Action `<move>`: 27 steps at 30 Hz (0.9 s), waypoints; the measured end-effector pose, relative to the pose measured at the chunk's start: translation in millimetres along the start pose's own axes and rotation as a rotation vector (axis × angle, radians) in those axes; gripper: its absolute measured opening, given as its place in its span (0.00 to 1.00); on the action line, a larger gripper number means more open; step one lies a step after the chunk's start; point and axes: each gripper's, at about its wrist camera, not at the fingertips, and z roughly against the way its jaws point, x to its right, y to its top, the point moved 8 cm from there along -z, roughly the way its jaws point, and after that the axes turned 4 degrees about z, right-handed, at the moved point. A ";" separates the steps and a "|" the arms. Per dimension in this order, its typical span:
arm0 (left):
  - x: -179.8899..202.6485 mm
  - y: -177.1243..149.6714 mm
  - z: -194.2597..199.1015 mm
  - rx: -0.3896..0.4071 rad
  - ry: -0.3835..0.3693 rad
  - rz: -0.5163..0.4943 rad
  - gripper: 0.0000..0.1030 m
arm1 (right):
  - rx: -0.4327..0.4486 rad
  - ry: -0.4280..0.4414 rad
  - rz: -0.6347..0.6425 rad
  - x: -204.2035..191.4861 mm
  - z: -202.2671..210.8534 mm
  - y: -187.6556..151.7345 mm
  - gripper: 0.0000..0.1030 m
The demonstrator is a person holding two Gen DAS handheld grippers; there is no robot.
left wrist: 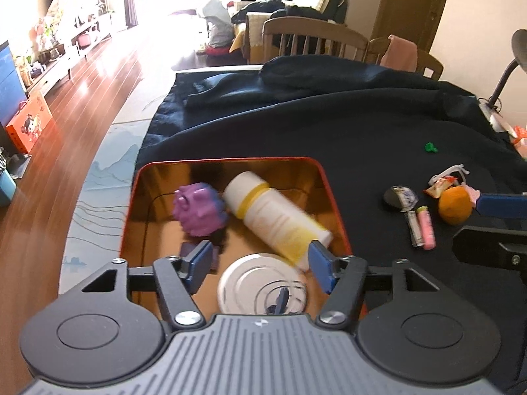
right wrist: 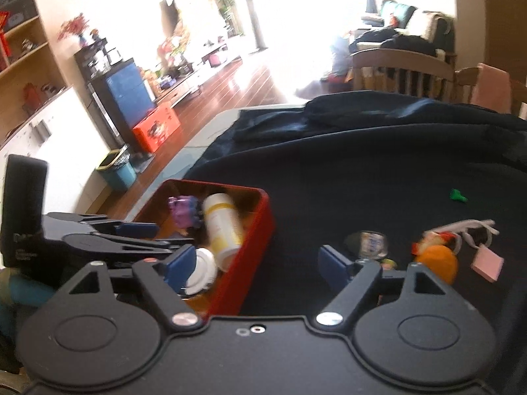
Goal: Organize rigid objects
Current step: 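Move both tools back toward the oval case and lipstick on the cloth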
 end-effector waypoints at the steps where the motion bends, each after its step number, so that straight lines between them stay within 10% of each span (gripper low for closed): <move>1: 4.0 0.4 1.0 0.002 -0.007 0.004 0.63 | 0.005 -0.003 -0.010 5.7 2.6 -2.6 0.83; 8: 33.4 3.8 5.6 0.024 -0.031 -0.001 0.74 | 0.030 -0.056 -0.064 48.3 19.9 -20.8 1.00; 27: 128.2 14.3 -21.6 0.030 -0.073 -0.018 0.80 | 0.018 -0.191 -0.117 172.1 49.6 -48.1 1.00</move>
